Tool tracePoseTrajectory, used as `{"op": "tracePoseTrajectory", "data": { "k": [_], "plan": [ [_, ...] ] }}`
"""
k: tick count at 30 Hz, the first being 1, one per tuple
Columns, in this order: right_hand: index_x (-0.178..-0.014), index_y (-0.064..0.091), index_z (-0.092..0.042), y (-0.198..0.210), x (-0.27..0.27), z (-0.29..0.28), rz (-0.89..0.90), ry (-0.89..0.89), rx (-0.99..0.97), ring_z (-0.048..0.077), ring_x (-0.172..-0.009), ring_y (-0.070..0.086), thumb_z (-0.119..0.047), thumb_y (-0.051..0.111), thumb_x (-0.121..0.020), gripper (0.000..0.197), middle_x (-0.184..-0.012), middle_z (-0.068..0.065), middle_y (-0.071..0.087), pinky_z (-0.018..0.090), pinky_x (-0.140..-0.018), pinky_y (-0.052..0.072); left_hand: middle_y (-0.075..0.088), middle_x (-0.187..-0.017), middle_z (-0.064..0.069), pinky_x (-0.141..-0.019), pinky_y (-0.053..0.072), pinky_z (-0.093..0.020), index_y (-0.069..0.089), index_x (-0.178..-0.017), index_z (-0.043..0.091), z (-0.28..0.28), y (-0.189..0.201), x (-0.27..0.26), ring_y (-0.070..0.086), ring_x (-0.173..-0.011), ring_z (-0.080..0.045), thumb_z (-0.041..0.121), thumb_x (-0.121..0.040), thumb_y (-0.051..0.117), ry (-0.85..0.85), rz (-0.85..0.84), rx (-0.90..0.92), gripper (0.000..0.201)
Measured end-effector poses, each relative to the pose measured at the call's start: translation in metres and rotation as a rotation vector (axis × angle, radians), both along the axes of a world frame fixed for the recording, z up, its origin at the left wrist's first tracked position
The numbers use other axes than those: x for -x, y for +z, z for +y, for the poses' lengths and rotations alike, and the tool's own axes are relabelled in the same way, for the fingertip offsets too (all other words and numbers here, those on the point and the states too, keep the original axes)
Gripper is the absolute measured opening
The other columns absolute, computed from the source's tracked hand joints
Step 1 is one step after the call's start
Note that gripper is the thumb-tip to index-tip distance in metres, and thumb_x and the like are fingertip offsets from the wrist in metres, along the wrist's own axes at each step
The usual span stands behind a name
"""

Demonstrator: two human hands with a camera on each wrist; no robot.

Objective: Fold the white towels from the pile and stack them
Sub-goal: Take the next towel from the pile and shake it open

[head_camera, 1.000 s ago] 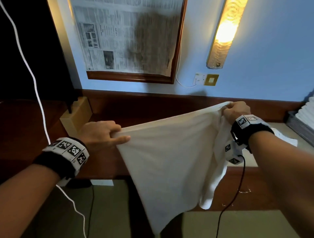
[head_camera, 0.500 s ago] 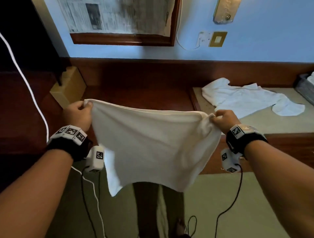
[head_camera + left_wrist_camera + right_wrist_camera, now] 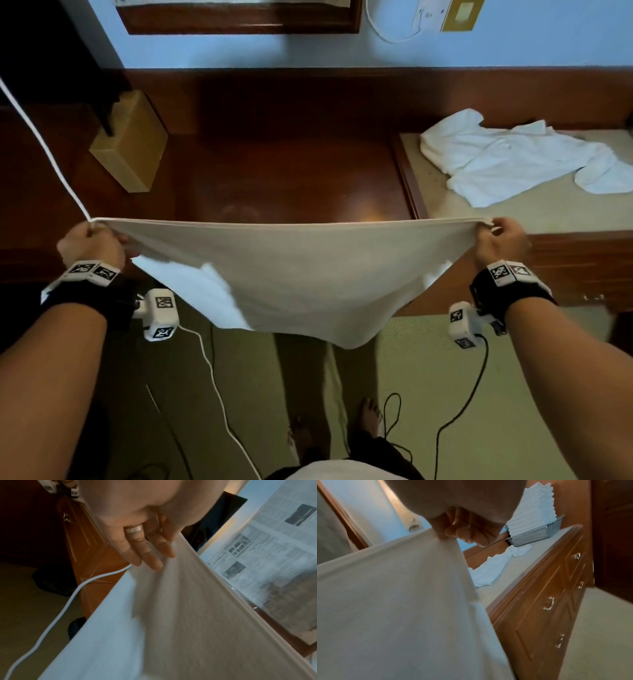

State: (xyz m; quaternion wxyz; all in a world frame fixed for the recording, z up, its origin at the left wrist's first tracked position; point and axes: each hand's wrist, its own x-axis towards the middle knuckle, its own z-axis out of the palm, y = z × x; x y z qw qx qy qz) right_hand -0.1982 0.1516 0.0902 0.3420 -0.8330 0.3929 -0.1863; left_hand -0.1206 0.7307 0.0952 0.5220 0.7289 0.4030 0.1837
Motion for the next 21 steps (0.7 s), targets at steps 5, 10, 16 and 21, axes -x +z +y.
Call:
{"op": "tracePoseTrajectory", "data": {
  "k": [5,10,16,21],
  "plan": [
    [-0.114,0.061,-0.011,0.015,-0.016,0.025,-0.057,-0.112,-0.131,0.027,-0.069,0.063,-0.014,0.049,-0.094,0.023,-0.096,0.013,0.066,0.03,-0.058,0.05,0.073,-0.075,-0.007,-0.049,0.057,-0.035,0.06,-0.118,0.007,-0.003,-0.014,-0.019,0.072,-0.054,-0.024,0.039,-0.099,0.031,0.1,-0.131,0.214,0.047],
    [-0.113,0.053,-0.017,0.014,-0.054,0.036,-0.265,-0.241,-0.503,0.034,-0.072,0.072,-0.011,0.038,-0.091,0.027,-0.095,0.016,0.069,0.053,-0.063,0.061,0.072,-0.105,-0.011,-0.054,0.058,-0.037,0.046,-0.139,0.017,0.005,-0.028,-0.05,0.076,-0.075,-0.022,0.042,-0.101,0.02,0.118,-0.135,0.457,0.052],
    [-0.113,0.05,-0.02,0.037,-0.128,0.047,-0.464,-0.296,-0.693,0.028,-0.081,0.071,-0.002,0.031,-0.091,0.034,-0.085,0.009,0.065,0.047,-0.067,0.061,0.061,-0.127,-0.002,-0.08,0.059,-0.033,0.037,-0.147,0.018,-0.013,0.022,-0.109,0.066,-0.111,-0.019,0.032,-0.108,0.015,-0.008,-0.154,0.555,0.047],
    [-0.12,0.053,-0.017,0.041,-0.232,0.041,-0.525,-0.321,-0.739,0.029,-0.084,0.071,0.0,0.03,-0.088,0.042,-0.102,0.016,0.067,0.047,-0.067,0.062,0.063,-0.12,-0.006,-0.096,0.053,-0.038,0.045,-0.134,0.017,-0.027,0.044,-0.192,0.064,-0.11,-0.023,0.023,-0.107,0.015,-0.009,-0.233,0.532,0.041]
  ]
}}
